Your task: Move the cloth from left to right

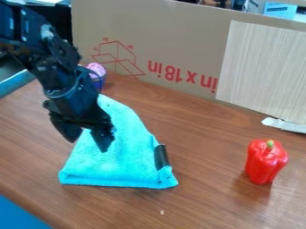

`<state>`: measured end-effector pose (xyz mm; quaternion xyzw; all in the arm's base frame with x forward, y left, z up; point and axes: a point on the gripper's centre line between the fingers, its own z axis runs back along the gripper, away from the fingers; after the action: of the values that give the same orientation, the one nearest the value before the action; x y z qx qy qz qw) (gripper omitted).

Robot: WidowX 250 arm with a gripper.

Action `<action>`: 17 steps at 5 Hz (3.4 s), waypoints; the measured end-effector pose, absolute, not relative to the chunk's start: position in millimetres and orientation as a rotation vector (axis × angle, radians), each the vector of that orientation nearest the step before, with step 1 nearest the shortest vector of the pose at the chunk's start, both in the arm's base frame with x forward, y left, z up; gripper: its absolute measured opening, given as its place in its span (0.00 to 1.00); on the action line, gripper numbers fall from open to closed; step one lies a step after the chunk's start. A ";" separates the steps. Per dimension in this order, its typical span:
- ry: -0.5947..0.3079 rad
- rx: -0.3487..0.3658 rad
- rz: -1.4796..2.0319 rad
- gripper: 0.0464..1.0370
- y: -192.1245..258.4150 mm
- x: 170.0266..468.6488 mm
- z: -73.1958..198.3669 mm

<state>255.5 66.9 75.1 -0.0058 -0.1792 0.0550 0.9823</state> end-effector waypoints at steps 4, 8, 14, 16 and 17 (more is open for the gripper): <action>-0.288 0.095 0.088 0.96 71.6 286.9 26.8; -0.307 0.038 0.174 0.96 28.0 363.2 36.0; -0.194 0.061 0.150 0.96 62.0 223.9 27.3; -0.211 0.088 0.081 0.96 70.2 186.3 28.3; -0.210 0.104 0.126 0.96 72.1 212.9 25.8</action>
<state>212.9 72.1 25.8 0.0520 -0.1047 0.0626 0.9912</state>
